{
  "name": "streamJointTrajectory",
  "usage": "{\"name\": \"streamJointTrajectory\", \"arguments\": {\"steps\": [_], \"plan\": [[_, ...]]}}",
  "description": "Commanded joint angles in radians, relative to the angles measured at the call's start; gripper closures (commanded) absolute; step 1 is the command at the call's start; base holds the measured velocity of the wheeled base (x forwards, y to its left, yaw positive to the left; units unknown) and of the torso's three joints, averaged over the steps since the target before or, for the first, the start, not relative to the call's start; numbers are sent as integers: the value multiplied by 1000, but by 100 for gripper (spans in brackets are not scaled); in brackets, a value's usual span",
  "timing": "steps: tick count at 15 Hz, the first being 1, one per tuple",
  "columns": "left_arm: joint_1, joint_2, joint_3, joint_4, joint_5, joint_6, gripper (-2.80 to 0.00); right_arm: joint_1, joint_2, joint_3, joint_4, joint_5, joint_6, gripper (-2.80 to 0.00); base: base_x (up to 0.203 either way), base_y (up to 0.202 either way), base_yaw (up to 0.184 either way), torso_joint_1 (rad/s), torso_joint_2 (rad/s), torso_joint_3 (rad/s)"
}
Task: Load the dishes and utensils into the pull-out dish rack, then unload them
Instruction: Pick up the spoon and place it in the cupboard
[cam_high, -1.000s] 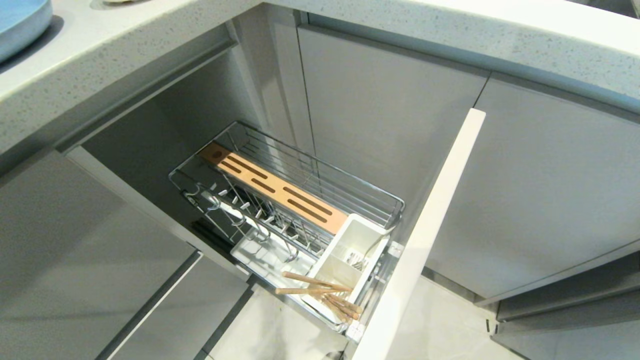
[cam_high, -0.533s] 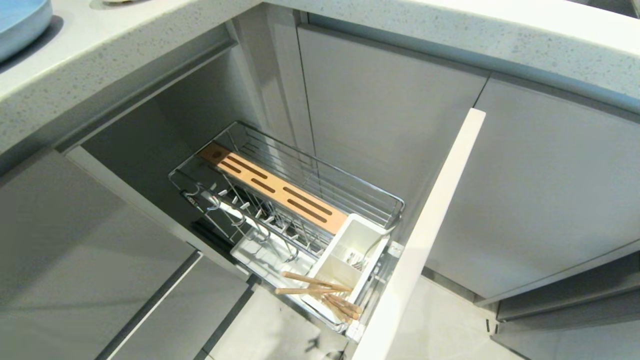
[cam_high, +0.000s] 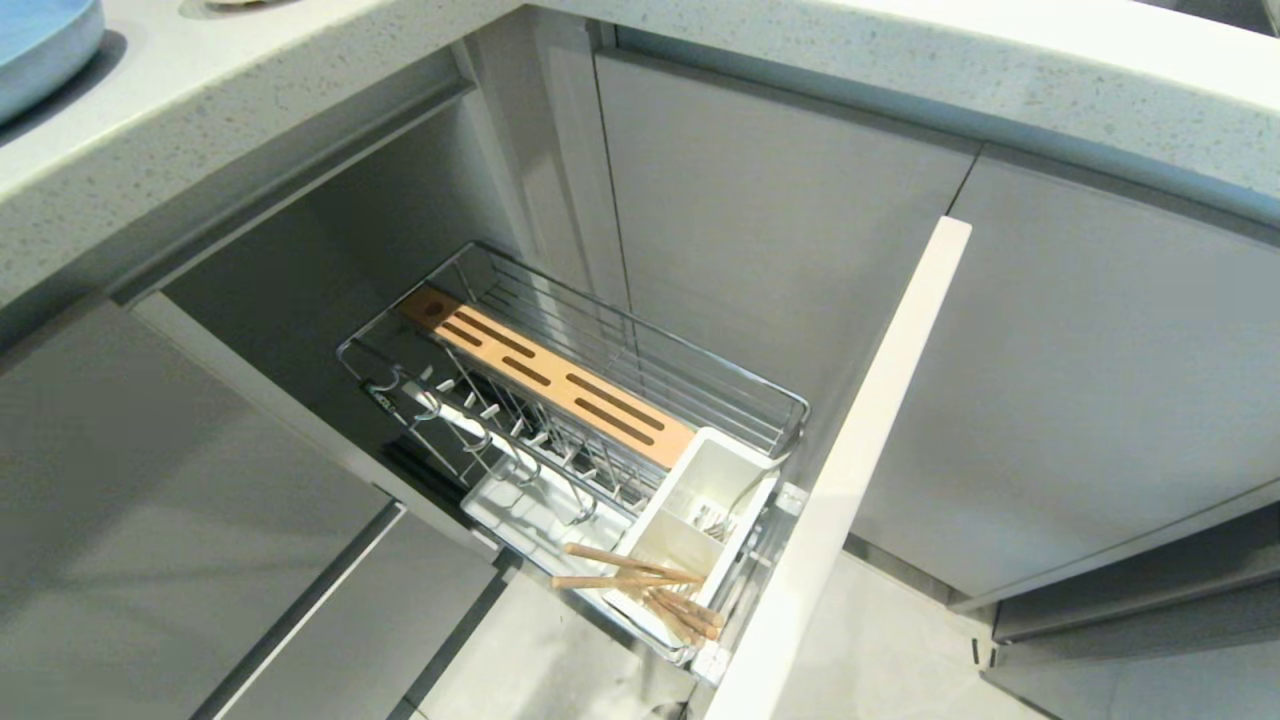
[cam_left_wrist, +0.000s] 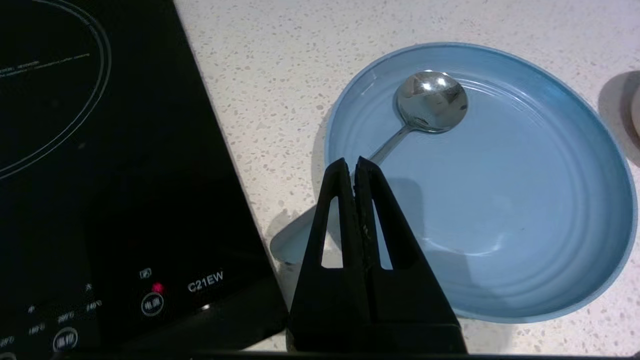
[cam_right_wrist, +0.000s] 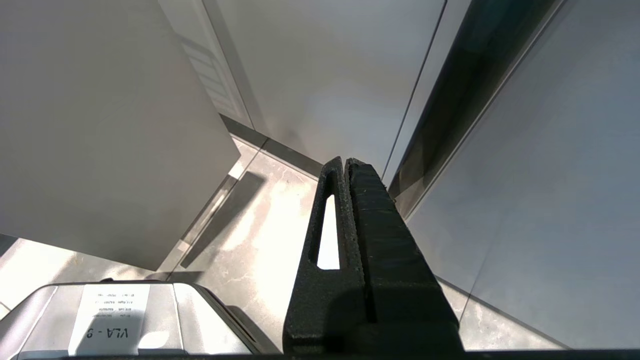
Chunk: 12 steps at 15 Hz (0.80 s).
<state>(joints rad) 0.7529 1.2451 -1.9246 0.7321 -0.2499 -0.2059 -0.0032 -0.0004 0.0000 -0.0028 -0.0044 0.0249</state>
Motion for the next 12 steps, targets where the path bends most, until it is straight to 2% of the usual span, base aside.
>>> {"name": "streamJointTrajectory", "arguments": {"steps": [1, 3, 5, 10, 12], "plan": [[82, 32, -10, 7, -122, 14, 0, 0, -3, 2, 0, 0, 1, 0, 0, 0, 0, 0, 0, 0], [88, 35, -7, 44, -166, 79, 0, 0, -4, 2, 0, 0, 1, 0, 0, 0, 0, 0, 0, 0], [88, 50, -8, 49, -245, 171, 0, 0, -4, 2, 0, 0, 0, 0, 0, 0, 0, 0, 0, 0], [89, 82, -10, 47, -289, 247, 0, 0, -4, 2, 0, 0, 0, 0, 0, 0, 0, 0, 0, 0], [91, 83, -8, 49, -287, 251, 0, 0, -4, 2, 0, 0, 1, 0, 0, 0, 0, 0, 0, 0]]}}
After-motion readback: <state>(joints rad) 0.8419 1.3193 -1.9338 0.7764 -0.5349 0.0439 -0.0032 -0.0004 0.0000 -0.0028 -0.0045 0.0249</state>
